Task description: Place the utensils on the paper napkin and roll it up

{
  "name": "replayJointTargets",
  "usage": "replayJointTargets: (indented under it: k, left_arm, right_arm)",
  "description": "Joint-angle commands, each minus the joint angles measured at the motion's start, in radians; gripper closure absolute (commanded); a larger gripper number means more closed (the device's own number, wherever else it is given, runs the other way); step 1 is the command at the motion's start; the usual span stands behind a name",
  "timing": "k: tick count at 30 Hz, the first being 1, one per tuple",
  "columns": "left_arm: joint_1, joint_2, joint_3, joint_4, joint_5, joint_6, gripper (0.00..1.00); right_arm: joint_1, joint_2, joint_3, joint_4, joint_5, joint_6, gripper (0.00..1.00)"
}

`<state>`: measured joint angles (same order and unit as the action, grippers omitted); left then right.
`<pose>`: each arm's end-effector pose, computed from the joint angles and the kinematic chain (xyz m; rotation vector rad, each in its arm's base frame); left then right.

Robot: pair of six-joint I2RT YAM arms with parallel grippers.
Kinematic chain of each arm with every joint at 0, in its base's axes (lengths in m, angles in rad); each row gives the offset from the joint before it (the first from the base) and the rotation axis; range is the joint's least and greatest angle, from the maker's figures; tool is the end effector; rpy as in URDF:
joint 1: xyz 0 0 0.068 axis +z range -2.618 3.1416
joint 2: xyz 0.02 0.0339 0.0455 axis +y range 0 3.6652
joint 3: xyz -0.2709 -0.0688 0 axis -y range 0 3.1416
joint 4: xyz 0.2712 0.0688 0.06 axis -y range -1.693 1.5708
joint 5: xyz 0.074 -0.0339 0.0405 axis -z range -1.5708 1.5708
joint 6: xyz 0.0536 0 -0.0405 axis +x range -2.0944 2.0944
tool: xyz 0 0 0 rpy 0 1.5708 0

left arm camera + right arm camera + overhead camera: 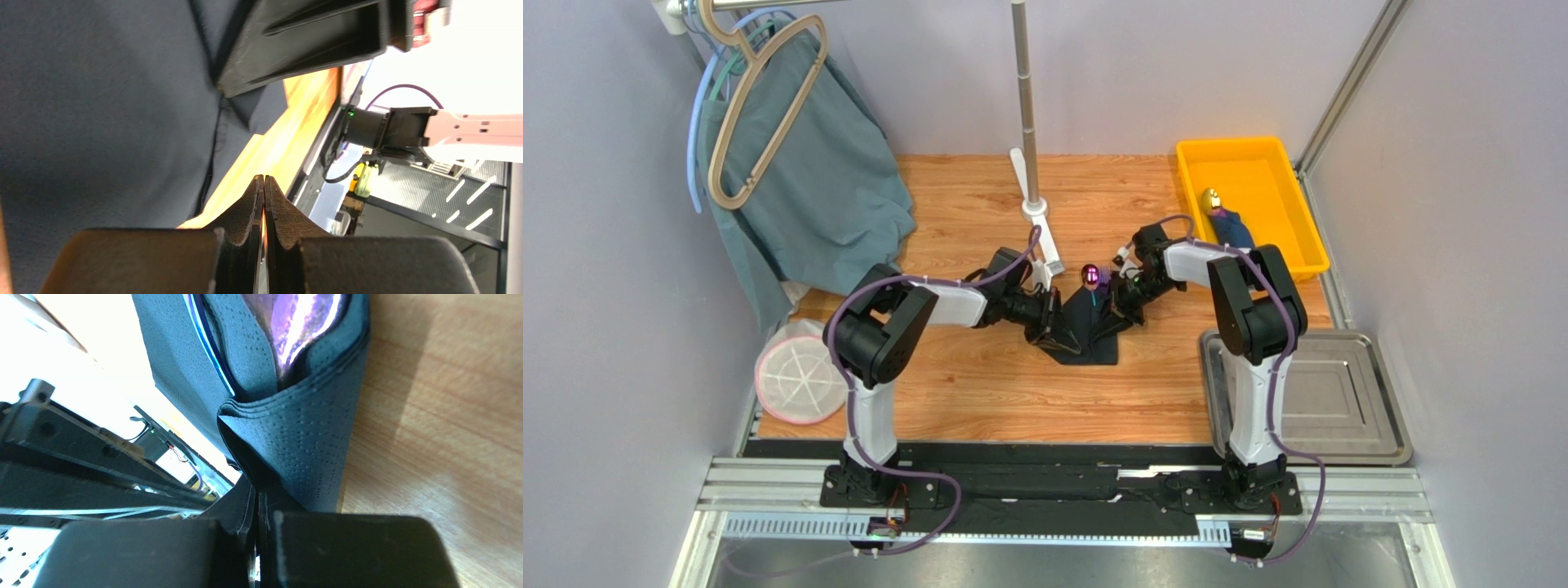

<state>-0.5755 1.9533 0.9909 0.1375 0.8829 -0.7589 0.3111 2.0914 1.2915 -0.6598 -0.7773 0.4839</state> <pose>0.3119 -0.2517 0.0972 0.2429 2.6576 -1.6095 0.3685 0.1580 0.0843 -0.1738 -2.7280 -1.0906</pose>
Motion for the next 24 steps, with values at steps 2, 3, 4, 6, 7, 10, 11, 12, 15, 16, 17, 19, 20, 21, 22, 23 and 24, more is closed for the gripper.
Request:
replayJointTargets:
  k: [2, 3, 4, 6, 7, 10, 11, 12, 15, 16, 17, 19, 20, 21, 22, 23, 24]
  left_arm:
    - [0.000, 0.054, 0.037, -0.068, -0.019, 0.062, 0.94]
    - [0.002, 0.061, 0.051, -0.079, -0.025, 0.066, 0.94]
    - [0.000, 0.068, 0.057, -0.091, -0.032, 0.072, 0.96]
    - [-0.001, 0.084, 0.071, -0.127, -0.044, 0.089, 0.97]
    - [-0.001, 0.088, 0.075, -0.133, -0.050, 0.096, 0.98]
    - [-0.001, 0.102, 0.083, -0.179, -0.062, 0.116, 0.99]
    - [-0.001, 0.107, 0.084, -0.188, -0.065, 0.121, 0.99]
    - [-0.001, 0.107, 0.086, -0.188, -0.067, 0.122, 0.99]
    - [-0.001, 0.110, 0.089, -0.196, -0.071, 0.127, 1.00]
    - [-0.001, 0.110, 0.088, -0.197, -0.071, 0.125, 1.00]
    - [-0.001, 0.108, 0.088, -0.194, -0.070, 0.127, 1.00]
    - [-0.001, 0.107, 0.089, -0.185, -0.062, 0.125, 1.00]
    - [-0.001, 0.099, 0.086, -0.174, -0.058, 0.119, 1.00]
    - [0.000, 0.093, 0.078, -0.161, -0.052, 0.113, 0.99]
    - [0.005, 0.081, 0.071, -0.113, -0.038, 0.106, 0.97]
    - [0.009, 0.056, 0.058, -0.081, -0.029, 0.080, 0.96]
    - [0.023, 0.043, 0.028, -0.046, -0.022, 0.061, 0.93]
  right_arm:
    - [0.003, -0.027, 0.002, 0.042, 0.000, 0.021, 0.99]
    - [0.003, -0.034, 0.002, 0.040, 0.001, 0.019, 0.99]
    - [0.005, -0.039, 0.002, 0.042, -0.002, 0.021, 0.99]
    - [0.008, -0.045, 0.000, 0.048, -0.004, 0.027, 0.99]
    - [0.008, -0.053, -0.001, 0.055, -0.004, 0.030, 0.99]
    - [0.023, -0.054, 0.003, 0.061, -0.014, 0.039, 0.99]
    - [0.028, -0.056, 0.005, 0.060, -0.016, 0.041, 0.99]
    - [0.036, -0.059, 0.006, 0.061, -0.016, 0.041, 0.99]
    - [0.043, -0.056, 0.006, 0.063, -0.007, 0.041, 0.99]
    - [0.043, -0.053, 0.005, 0.058, 0.003, 0.036, 0.99]
    - [0.043, -0.042, 0.006, 0.054, 0.006, 0.032, 0.99]
    - [0.043, -0.031, 0.005, 0.048, 0.016, 0.032, 0.94]
    - [0.042, -0.028, 0.003, 0.048, 0.018, 0.033, 0.89]
    - [0.043, -0.028, 0.003, 0.048, 0.022, 0.033, 0.84]
    - [0.042, -0.027, 0.005, 0.046, 0.030, 0.032, 0.73]
    - [0.043, -0.025, 0.006, 0.045, 0.032, 0.033, 0.67]
    - [0.042, -0.027, 0.008, 0.043, 0.033, 0.036, 0.61]
